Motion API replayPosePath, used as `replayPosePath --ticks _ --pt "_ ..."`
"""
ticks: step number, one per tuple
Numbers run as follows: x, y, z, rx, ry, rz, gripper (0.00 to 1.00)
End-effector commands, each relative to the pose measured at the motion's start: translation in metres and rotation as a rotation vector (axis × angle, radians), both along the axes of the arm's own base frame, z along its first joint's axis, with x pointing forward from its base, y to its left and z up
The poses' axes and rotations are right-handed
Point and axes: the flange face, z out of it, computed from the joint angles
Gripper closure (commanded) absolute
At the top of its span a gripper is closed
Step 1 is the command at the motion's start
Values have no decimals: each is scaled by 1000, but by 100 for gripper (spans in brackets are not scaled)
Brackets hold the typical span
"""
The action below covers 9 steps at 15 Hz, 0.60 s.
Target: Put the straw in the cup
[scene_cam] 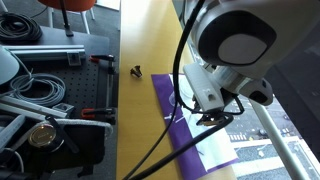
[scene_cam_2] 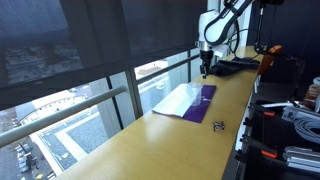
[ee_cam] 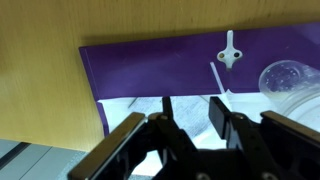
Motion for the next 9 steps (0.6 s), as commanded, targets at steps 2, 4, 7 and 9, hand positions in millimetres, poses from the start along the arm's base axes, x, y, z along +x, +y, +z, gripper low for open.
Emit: replayPosePath --ticks 2,4,7,9 --pt "-3 -9 -25 13 14 -5 23" --pt "3 -8 -39 26 16 -3 9" --pt "24 -6 -57 44 12 -10 0" --pt "44 -5 -68 57 6 -19 0"
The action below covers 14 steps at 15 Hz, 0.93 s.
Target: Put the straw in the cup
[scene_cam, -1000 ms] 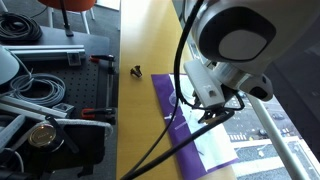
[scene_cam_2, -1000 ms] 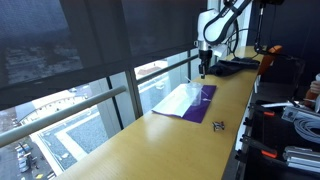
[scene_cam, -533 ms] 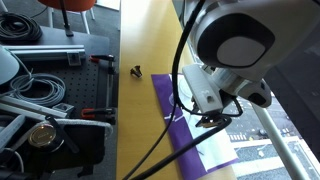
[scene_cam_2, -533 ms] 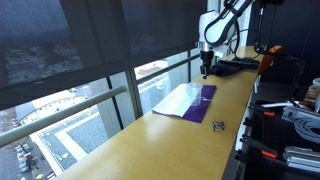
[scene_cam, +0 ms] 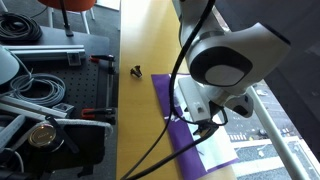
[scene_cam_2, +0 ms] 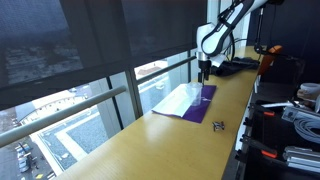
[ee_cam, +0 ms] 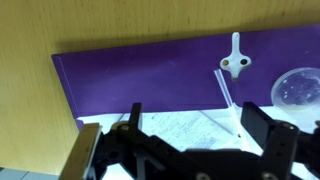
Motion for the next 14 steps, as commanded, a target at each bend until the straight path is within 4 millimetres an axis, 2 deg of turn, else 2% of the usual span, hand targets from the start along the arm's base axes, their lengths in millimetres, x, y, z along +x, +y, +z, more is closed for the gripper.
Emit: replayPosePath --ticks 1,7,11,14 --pt "43 -2 -18 36 -31 -13 0" --pt "103 15 -45 82 -60 -27 0" --pt "126 43 -52 129 -64 -10 0" --pt "138 57 -54 153 -64 -2 0"
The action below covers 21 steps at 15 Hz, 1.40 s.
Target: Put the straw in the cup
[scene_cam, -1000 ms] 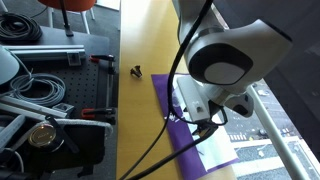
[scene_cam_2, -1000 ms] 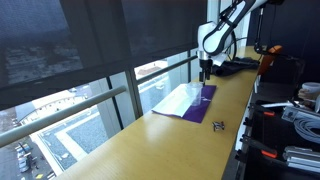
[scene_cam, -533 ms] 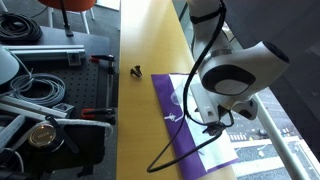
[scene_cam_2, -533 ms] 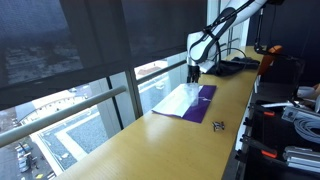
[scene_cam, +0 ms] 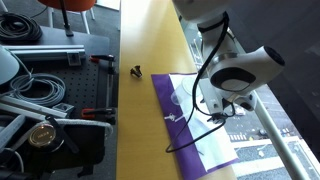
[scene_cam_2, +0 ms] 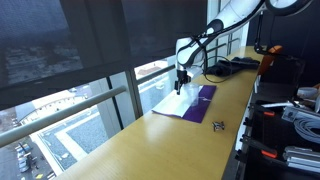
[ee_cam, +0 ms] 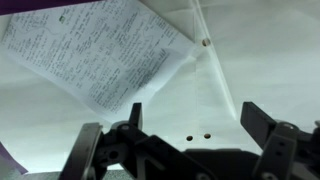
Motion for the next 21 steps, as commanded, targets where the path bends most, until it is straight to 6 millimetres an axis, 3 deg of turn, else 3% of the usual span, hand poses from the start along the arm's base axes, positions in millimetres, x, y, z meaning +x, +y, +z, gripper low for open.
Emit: replayPosePath --ticks 1,6,7,12,16,19,20,21 --pt "18 10 -2 34 1 -1 0" --pt "23 12 -11 31 27 1 9" --pt "23 15 -15 33 33 3 15" --pt "23 29 -26 31 47 20 23" --pt "25 32 -23 27 45 26 33" --pt "25 34 -22 24 43 26 46" --pt "26 35 -20 23 40 26 59" --pt "26 36 -19 22 39 26 65"
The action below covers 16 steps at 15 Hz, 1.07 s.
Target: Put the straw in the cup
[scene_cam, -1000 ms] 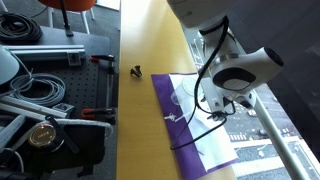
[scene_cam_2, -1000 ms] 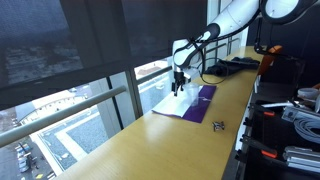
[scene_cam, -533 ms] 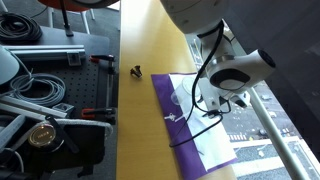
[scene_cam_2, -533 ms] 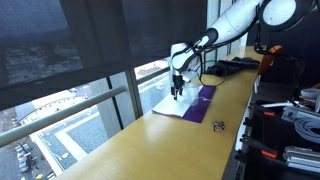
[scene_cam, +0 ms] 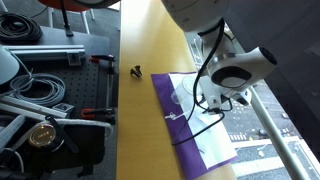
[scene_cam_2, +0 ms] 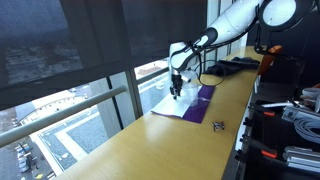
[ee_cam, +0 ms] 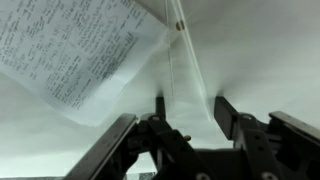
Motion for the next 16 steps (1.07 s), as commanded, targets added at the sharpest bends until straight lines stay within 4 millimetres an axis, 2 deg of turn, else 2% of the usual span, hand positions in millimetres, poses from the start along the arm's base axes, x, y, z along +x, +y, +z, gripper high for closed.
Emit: replayPosePath --ticks 1,5,12,14,16 --pt "4 7 1 5 8 -10 72" --pt "5 6 3 4 5 -17 100" --pt "4 3 11 -4 -2 -27 100" --pt "6 1 24 -16 -24 -25 100" --pt "7 -3 48 -33 -62 -20 100"
